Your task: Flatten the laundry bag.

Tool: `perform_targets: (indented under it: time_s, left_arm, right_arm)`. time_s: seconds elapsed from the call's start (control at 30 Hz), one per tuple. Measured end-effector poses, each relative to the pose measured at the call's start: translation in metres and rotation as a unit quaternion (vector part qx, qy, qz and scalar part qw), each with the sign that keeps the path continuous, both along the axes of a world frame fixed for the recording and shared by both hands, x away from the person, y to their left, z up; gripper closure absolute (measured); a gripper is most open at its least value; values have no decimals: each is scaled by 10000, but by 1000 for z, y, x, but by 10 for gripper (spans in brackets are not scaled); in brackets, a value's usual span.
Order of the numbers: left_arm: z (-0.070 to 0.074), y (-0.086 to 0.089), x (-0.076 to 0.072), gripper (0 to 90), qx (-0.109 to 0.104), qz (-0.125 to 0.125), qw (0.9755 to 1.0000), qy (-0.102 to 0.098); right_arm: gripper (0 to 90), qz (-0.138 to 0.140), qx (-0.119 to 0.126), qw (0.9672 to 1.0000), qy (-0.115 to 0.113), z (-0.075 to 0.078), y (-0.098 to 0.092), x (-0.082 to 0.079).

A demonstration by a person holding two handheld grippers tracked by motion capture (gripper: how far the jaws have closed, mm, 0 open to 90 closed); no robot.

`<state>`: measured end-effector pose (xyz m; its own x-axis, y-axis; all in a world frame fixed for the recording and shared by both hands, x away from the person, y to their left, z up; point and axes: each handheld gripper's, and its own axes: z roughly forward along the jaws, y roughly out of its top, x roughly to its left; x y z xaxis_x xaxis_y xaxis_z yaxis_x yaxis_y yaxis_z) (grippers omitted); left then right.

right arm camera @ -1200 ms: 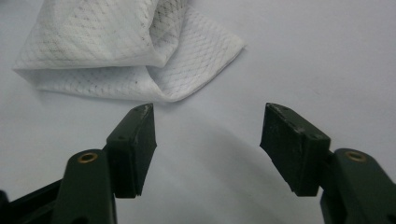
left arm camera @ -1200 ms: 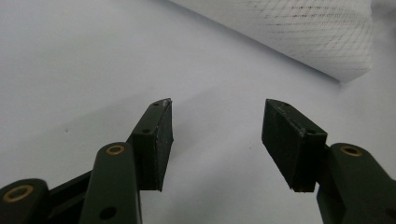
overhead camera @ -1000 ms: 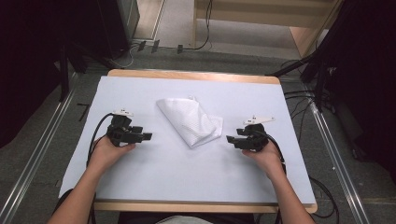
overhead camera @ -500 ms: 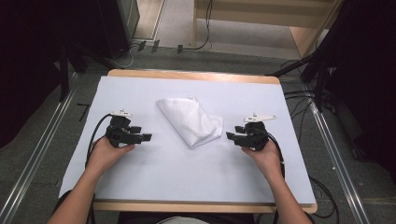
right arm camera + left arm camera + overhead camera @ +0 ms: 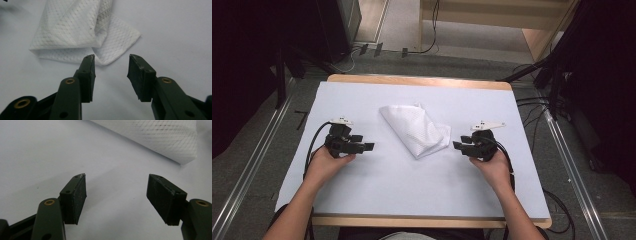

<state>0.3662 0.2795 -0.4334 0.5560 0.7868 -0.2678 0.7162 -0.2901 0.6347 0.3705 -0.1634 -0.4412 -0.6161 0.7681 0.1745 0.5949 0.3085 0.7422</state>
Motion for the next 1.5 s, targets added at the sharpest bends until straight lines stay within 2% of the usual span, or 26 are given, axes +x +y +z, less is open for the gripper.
perform_targets:
  time_s: [0.2,0.27,0.3,0.43,0.53,1.0,1.1,1.17,1.27,1.33,1.43,1.5]
  left_arm:
    - [2,0,-2,338,32,-29,10000,-65]
    - [2,-1,-2,339,39,-34,10000,-64]
    - [2,-1,-2,339,51,-44,10000,-67]
    - [2,0,-3,341,88,-45,9999,-62]
    - [2,1,-3,342,122,-38,9999,-71]
    - [3,3,-4,349,149,22,9998,-112]
    - [3,3,-5,361,205,24,9997,-156]
    - [3,4,-5,362,187,15,9997,-154]
    - [3,5,-5,363,215,16,9997,-149]
    - [3,6,-6,363,206,38,9997,-151]
    - [3,7,-7,364,222,41,9996,-149]
    - [3,8,-8,364,218,50,9996,-150]
  right_arm:
    - [709,93,-35,9999,49,1,9,0]
    - [706,107,-31,9999,71,0,11,1]
    - [690,59,9,9998,180,-1,14,4]
    - [663,50,-36,9999,134,2,19,10]
    - [667,29,120,9998,129,8,22,14]
    - [601,171,-20,9997,147,11,51,34]
    - [585,166,-54,9997,170,9,57,40]
    - [523,152,-135,9997,138,5,62,45]
    - [504,174,-171,9995,194,0,66,49]
    - [501,213,-263,9991,252,-6,70,52]
    - [540,233,-227,9985,447,-14,73,54]
    - [556,252,-230,9983,465,-17,73,55]
